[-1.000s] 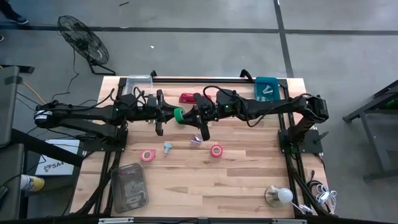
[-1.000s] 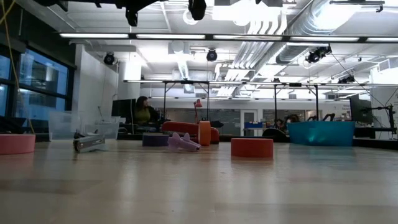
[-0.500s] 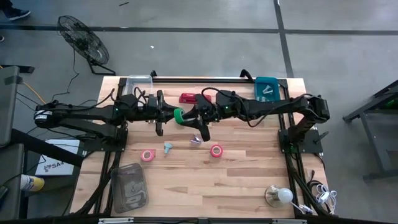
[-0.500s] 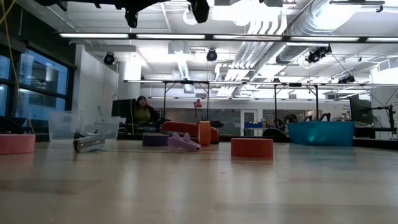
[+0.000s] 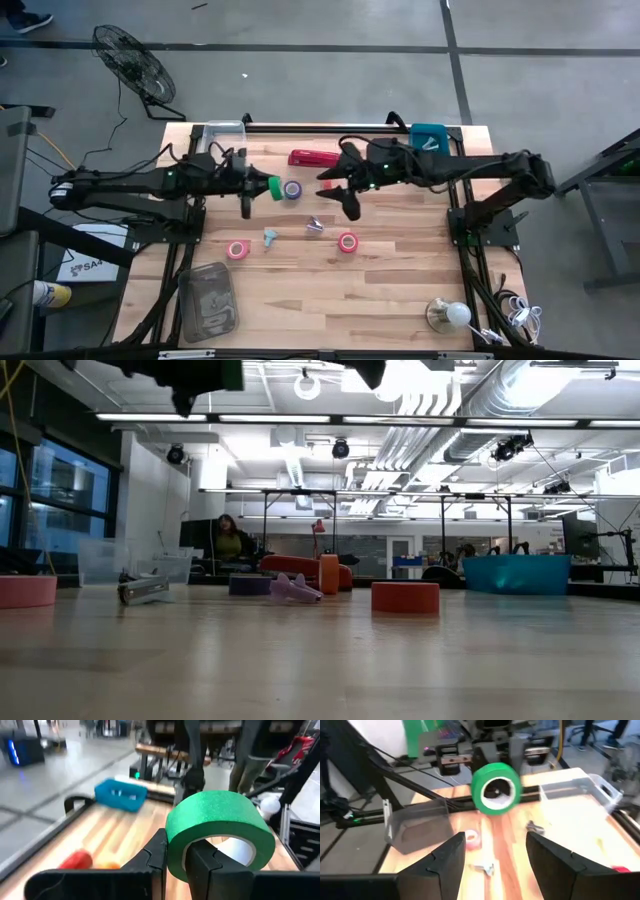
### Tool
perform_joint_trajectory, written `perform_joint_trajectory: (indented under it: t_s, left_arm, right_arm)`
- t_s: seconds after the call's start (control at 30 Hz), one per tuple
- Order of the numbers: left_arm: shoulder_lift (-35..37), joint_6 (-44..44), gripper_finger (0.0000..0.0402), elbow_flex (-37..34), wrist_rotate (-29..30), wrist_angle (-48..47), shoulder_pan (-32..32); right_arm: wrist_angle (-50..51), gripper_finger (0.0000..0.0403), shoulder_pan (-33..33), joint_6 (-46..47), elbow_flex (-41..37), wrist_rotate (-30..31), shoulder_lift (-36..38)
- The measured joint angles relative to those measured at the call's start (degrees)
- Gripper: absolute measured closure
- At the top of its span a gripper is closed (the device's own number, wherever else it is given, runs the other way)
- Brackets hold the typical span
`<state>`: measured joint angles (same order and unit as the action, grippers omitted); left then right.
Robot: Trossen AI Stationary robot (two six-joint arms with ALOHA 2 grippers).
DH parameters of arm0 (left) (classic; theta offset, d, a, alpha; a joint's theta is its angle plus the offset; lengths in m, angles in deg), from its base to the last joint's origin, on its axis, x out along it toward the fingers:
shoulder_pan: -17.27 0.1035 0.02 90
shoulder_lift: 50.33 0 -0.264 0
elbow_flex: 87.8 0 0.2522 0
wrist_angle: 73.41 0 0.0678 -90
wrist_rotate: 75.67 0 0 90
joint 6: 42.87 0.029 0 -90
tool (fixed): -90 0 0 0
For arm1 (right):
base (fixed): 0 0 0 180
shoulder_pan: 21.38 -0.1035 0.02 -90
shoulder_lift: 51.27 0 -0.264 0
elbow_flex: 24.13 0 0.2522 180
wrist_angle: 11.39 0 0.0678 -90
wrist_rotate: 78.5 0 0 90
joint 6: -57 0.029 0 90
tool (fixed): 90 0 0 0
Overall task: Pick and place Stapler, Stapler remover, tape
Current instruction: Put the green tape into the black bin
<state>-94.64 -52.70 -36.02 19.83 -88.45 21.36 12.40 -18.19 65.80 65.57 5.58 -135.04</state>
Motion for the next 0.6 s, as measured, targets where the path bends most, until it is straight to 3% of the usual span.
perform_joint_trajectory:
  t_s: [0.33, 0.6]
  left_arm:
    - [9.6, -14.5, 0.0365, -0.1, -5.5, -24.7, 0.0]
    - [9.5, -21.0, 0.0365, -0.1, -14.0, -40.2, -1.1]
  right_arm:
    - [9.2, 0.0204, 0.0, -0.1, 0.0, 5.7, 4.4]
    - [11.5, 0.0203, 0.0, -0.3, 0.0, 7.0, 4.7]
